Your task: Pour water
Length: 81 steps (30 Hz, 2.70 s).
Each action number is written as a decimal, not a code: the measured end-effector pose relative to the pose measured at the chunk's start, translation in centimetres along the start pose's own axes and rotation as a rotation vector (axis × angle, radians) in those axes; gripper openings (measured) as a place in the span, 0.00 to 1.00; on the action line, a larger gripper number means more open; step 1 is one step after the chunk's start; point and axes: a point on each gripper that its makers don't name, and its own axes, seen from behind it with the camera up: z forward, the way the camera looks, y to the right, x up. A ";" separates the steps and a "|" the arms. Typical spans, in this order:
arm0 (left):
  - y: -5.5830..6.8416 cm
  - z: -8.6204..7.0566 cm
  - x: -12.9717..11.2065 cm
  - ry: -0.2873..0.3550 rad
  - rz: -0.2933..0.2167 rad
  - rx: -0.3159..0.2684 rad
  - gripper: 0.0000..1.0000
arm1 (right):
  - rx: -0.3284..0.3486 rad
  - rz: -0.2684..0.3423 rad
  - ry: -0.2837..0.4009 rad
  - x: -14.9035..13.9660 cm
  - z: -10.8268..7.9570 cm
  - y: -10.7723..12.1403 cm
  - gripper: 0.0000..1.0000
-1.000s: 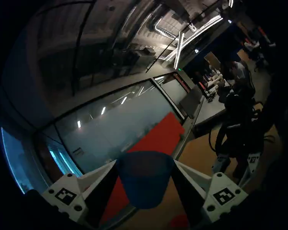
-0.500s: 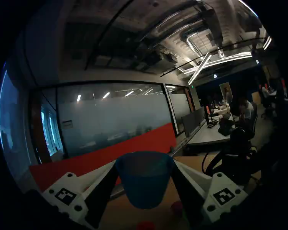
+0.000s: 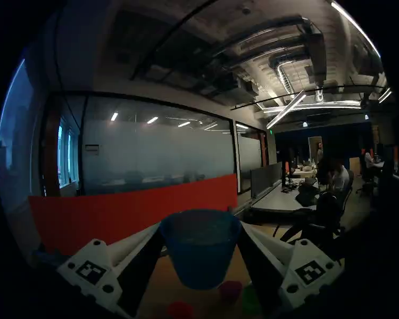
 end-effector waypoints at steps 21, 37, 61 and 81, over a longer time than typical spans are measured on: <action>-1.6 -3.3 -7.1 -0.081 0.034 0.073 0.88 | -0.049 0.003 -0.031 -0.6 -2.3 1.1 0.90; -0.4 -6.5 -12.3 -0.140 0.036 0.083 0.88 | -0.105 0.012 -0.053 -0.9 -4.9 2.4 0.90; 3.2 -9.3 -19.0 -0.247 0.023 0.016 0.88 | -0.138 0.034 -0.101 -2.2 -7.1 3.1 0.90; 5.5 -10.7 -25.4 -0.405 0.020 -0.054 0.89 | -0.113 0.047 -0.223 -6.0 -7.8 3.0 0.90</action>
